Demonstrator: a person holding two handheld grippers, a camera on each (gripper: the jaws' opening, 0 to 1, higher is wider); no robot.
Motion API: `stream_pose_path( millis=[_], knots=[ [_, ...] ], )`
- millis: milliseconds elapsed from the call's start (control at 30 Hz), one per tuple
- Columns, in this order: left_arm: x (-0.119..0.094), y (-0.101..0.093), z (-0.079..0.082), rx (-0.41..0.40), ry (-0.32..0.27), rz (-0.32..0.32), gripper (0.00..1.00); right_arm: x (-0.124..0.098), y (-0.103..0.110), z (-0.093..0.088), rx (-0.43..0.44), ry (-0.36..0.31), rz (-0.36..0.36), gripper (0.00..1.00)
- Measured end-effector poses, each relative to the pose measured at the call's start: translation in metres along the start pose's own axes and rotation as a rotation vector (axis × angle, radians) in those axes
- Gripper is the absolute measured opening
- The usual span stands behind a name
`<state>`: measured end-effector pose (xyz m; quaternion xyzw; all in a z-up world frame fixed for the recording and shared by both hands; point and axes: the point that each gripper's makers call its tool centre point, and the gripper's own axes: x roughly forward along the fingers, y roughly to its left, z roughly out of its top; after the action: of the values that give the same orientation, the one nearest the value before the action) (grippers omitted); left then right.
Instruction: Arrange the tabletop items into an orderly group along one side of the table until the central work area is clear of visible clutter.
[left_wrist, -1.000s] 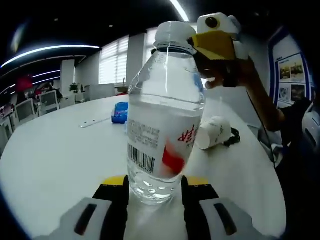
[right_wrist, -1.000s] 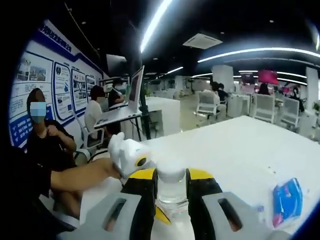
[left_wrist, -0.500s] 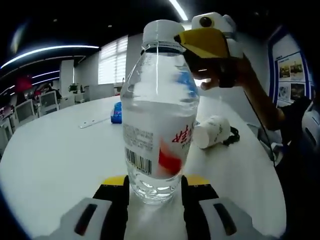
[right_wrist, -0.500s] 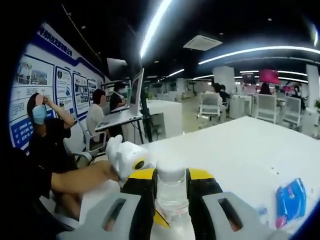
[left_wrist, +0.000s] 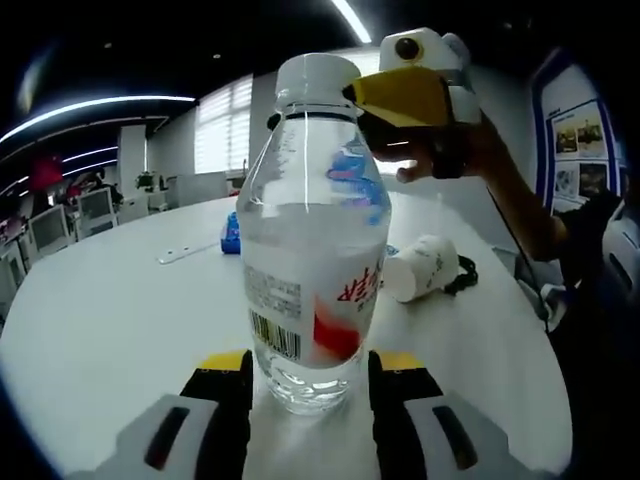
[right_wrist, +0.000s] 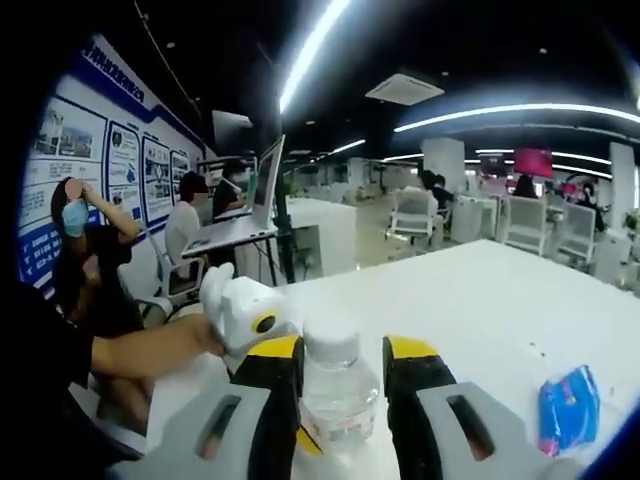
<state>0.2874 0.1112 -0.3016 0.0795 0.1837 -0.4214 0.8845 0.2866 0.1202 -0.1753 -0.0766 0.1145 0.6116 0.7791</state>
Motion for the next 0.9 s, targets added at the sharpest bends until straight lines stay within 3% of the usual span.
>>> stream_pose_path(
  millis=[267, 433, 900],
  knots=[
    [0.002, -0.008, 0.0, 0.012, -0.002, -0.007, 0.42, 0.011, 0.004, -0.002, -0.016, 0.009, 0.023, 0.29],
    [0.001, -0.01, 0.0, 0.024, -0.004, -0.004, 0.41, 0.015, 0.008, -0.002, -0.013, -0.006, 0.051, 0.22],
    [0.001, -0.013, 0.0, 0.016, -0.015, -0.001, 0.41, 0.015, 0.004, -0.001, 0.029, -0.02, 0.031, 0.19]
  ],
)
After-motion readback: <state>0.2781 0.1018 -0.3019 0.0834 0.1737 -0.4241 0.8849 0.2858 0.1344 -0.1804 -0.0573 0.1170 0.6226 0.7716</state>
